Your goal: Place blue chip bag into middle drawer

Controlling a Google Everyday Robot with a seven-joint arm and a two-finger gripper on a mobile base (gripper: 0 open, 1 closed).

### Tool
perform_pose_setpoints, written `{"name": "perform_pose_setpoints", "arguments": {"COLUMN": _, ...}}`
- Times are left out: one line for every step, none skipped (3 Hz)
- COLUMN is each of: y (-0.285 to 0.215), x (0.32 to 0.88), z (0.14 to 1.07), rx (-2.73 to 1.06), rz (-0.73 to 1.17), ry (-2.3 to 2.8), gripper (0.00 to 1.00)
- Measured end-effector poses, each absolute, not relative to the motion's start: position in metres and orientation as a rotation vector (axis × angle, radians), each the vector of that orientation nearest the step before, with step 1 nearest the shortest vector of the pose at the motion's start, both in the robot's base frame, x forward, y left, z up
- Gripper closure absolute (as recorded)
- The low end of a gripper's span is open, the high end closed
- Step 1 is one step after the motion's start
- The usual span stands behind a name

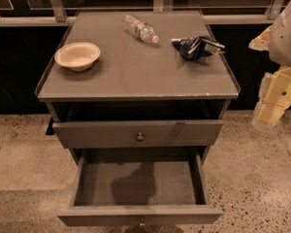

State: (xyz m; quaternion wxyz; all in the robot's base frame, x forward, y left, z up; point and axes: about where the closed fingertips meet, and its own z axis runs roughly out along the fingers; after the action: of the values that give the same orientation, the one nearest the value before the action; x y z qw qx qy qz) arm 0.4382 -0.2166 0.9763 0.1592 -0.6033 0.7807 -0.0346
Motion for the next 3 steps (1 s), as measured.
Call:
{"name": "perform_pose_setpoints", "arguments": {"y": -0.217, "x": 0.438, "z": 0.976, "rx": -1.724, "rz": -0.099, "ry": 2.231, "gripper": 0.0}}
{"name": "perform_pose_setpoints", "arguments": {"y": -0.217, "x": 0.443, "z": 0.977, "rx": -1.714, "rz": -0.103, "ry": 2.207, "gripper": 0.0}}
{"name": "perform_pose_setpoints", "arguments": {"y": -0.217, "x": 0.491, "z": 0.978, "rx": -1.696, "rz": -0.059, "ry": 2.084, "gripper": 0.0}}
